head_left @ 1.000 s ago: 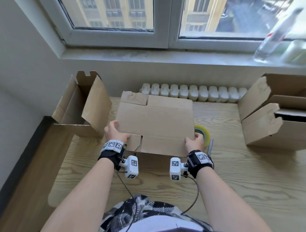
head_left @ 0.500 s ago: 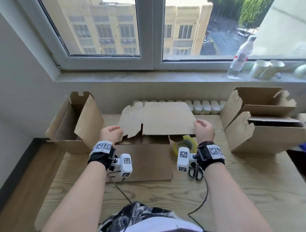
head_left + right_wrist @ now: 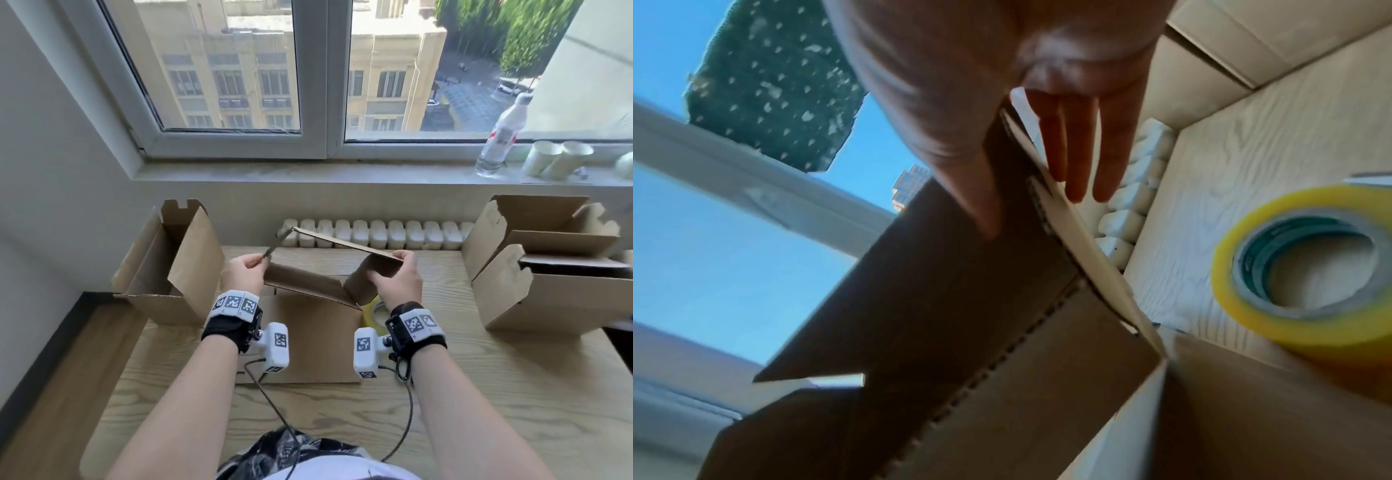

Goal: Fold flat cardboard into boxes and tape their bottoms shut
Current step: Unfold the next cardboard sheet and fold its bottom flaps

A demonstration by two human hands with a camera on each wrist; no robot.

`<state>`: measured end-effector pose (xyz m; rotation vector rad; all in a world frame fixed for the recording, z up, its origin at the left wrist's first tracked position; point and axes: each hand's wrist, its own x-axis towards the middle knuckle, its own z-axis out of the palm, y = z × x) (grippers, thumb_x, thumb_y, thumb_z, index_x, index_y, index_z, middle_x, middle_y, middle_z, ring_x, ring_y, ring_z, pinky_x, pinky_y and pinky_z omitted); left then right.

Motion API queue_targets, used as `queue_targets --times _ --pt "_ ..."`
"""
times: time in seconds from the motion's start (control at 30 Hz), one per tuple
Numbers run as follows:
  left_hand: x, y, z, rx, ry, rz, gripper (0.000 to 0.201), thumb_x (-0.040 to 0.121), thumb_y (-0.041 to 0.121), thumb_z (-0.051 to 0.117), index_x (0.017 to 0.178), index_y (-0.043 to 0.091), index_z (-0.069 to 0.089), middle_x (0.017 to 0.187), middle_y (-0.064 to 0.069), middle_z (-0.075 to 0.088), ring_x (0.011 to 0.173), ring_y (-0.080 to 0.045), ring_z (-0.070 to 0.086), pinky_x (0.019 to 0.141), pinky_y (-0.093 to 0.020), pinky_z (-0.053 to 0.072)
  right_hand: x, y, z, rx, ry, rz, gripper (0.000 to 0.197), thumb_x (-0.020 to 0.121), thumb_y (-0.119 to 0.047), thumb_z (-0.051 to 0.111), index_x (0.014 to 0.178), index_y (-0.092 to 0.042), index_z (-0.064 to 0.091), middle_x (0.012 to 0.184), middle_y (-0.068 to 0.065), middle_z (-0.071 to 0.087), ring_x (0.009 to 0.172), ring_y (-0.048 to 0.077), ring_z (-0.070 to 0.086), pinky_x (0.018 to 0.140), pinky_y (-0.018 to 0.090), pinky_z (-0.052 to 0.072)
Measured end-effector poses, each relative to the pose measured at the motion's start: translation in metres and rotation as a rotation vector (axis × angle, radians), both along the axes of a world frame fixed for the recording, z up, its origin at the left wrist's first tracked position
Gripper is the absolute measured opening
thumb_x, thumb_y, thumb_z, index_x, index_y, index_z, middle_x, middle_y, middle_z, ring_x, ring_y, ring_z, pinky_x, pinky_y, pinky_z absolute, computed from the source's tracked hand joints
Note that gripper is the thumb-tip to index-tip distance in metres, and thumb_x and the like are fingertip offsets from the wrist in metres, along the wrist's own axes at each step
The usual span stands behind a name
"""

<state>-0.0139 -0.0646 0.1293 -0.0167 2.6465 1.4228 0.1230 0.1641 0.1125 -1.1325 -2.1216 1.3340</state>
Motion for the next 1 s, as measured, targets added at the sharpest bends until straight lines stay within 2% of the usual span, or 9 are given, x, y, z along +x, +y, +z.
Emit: queue_targets --times 0.1,0.23,0.5,0.57,0.67,0.73,0.8,0.9,1.0 --pt "0.005 -0.001 0.009 -0.119 0.060 0.037 0.026 0.094 0.043 0.059 0.092 0.023 0.075 0.085 -0.006 0.071 0.084 -0.032 0.064 0.073 -0.031 0.048 -0.005 -0.010 0.000 0.117 -0.018 -0.015 0.038 0.083 -0.012 0.063 0.115 -0.024 0.047 0.101 0.004 0.064 0.095 0.028 0.062 0.086 0.039 0.052" --pt "0.006 -0.004 0.026 -0.277 0.135 0.076 0.041 0.099 0.049 0.047 0.079 0.020 0.068 0.080 -0.010 0.065 0.079 -0.033 0.056 0.072 -0.032 0.042 -0.013 -0.022 0.015 0.180 0.032 0.023 0.048 0.081 -0.013 0.065 0.124 -0.022 0.046 0.097 0.000 0.068 0.087 0.024 0.063 0.084 0.035 0.051" --pt "-0.009 -0.018 0.034 -0.278 0.104 0.025 0.034 0.091 0.041 0.056 0.065 0.019 0.064 0.073 -0.002 0.069 0.073 -0.029 0.068 0.079 -0.039 0.057 -0.025 -0.018 0.035 0.064 0.016 -0.010 0.012 0.077 -0.020 0.069 0.084 -0.019 0.060 0.074 -0.012 0.060 0.083 0.018 0.061 0.078 0.028 0.046" --pt "-0.010 -0.020 0.025 -0.277 0.045 0.015 0.029 0.088 0.042 0.057 0.070 0.021 0.067 0.076 -0.001 0.071 0.075 -0.028 0.069 0.082 -0.040 0.057 -0.025 -0.018 0.030 0.008 0.024 -0.014 0.012 0.077 -0.025 0.072 0.081 -0.019 0.062 0.077 -0.008 0.064 0.083 0.017 0.063 0.078 0.031 0.050" --pt "-0.006 -0.022 0.012 -0.279 -0.023 0.022 0.025 0.089 0.046 0.058 0.096 0.023 0.068 0.096 -0.001 0.072 0.090 -0.028 0.068 0.090 -0.036 0.052 -0.023 -0.021 0.018 -0.114 0.084 -0.026 0.015 0.081 -0.026 0.073 0.088 -0.016 0.066 0.084 -0.005 0.066 0.086 0.015 0.063 0.074 0.027 0.047" --pt "-0.001 -0.022 0.006 -0.264 -0.033 0.025 0.024 0.095 0.041 0.055 0.105 0.021 0.061 0.106 -0.004 0.068 0.096 -0.027 0.061 0.086 -0.033 0.046 -0.021 -0.027 0.010 -0.167 0.145 -0.041 0.014 0.085 -0.026 0.071 0.092 -0.016 0.066 0.089 -0.004 0.066 0.091 0.015 0.063 0.073 0.024 0.045" --pt "0.005 -0.021 0.002 -0.126 -0.023 0.011 0.024 0.099 0.038 0.051 0.113 0.021 0.057 0.118 -0.004 0.065 0.098 -0.020 0.055 0.085 -0.031 0.041 -0.019 -0.033 0.003 -0.192 0.200 -0.033 0.016 0.091 -0.031 0.065 0.095 -0.016 0.066 0.092 -0.003 0.067 0.091 0.013 0.062 0.071 0.023 0.044" --pt "0.010 -0.021 -0.002 0.269 -0.017 -0.055 0.038 0.102 0.038 0.047 0.137 0.022 0.047 0.136 0.004 0.053 0.116 -0.008 0.048 0.098 -0.024 0.037 -0.018 -0.042 -0.002 -0.230 0.255 0.017 0.026 0.098 -0.037 0.050 0.102 -0.018 0.068 0.095 0.000 0.069 0.091 0.015 0.061 0.077 0.028 0.048" --pt "0.010 -0.023 -0.010 0.423 -0.100 -0.114 0.051 0.096 0.065 0.037 0.137 0.038 0.050 0.140 0.016 0.050 0.126 -0.004 0.047 0.112 -0.034 0.035 -0.021 -0.047 -0.005 -0.249 0.305 0.050 0.032 0.098 -0.040 0.043 0.105 -0.023 0.069 0.097 -0.006 0.070 0.096 0.010 0.062 0.085 0.026 0.048"
